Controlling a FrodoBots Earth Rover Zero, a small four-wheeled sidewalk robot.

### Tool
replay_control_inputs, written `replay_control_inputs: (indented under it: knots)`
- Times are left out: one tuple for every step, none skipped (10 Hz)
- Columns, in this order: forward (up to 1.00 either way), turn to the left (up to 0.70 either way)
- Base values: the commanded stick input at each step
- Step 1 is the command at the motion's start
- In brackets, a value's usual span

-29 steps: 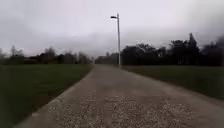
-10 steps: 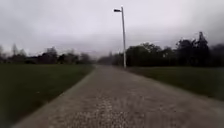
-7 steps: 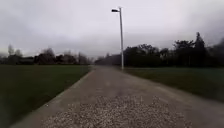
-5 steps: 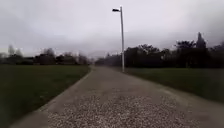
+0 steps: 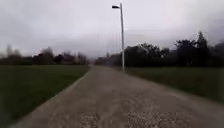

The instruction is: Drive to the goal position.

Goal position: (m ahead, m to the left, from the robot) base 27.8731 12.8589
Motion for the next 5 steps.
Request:
replay_control_inputs:
  knots:
    - [0.85, 0.0]
    - [0.85, 0.0]
    - [0.85, 0.0]
    - [0.85, 0.0]
    - [0.85, 0.0]
